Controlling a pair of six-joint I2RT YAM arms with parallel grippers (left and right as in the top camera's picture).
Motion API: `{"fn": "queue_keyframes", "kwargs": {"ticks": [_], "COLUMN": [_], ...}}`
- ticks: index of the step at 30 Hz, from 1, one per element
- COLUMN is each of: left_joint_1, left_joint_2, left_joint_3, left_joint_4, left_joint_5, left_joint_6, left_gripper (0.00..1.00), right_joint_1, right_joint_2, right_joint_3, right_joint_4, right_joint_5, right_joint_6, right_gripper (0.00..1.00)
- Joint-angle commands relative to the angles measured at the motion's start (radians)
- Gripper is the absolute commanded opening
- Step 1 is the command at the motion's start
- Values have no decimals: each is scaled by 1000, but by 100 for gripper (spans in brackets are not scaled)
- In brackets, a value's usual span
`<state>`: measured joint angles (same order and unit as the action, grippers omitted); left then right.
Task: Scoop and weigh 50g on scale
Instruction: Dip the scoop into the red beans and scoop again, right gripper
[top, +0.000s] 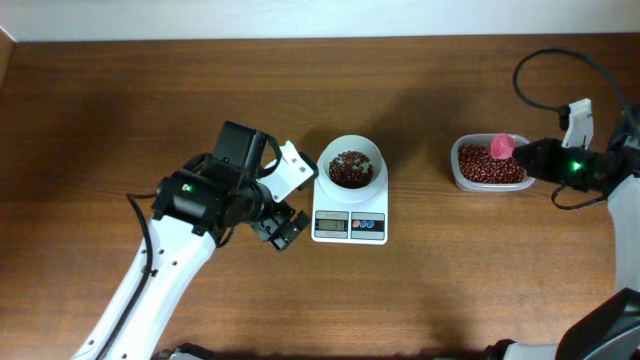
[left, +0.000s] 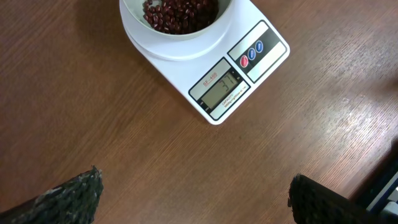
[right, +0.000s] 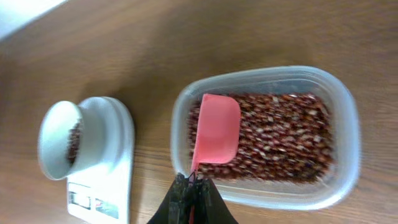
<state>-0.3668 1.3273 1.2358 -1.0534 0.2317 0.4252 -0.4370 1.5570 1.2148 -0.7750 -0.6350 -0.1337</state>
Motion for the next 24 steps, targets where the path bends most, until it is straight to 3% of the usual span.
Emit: {"fn": "queue_keyframes", "kwargs": {"ticks": [1, 12, 24], "left_joint_1": [-4, -4, -4], "left_joint_2": [-19, -19, -19], "left_joint_3": [-5, -5, -5], "left_joint_4": [1, 1, 1], "left_joint_5": [14, 14, 14], "left_joint_6": [-9, -9, -9], "left_gripper": [99, 99, 99], "right_joint_1": [6, 6, 5], "right_joint_2": [19, 142, 224], "right_joint_3": [10, -1, -2], "right_joint_4": [4, 7, 0], "right_joint_5": [81, 129, -58], "right_joint_6": [-11, -11, 23], "right_gripper": [4, 4, 4]}}
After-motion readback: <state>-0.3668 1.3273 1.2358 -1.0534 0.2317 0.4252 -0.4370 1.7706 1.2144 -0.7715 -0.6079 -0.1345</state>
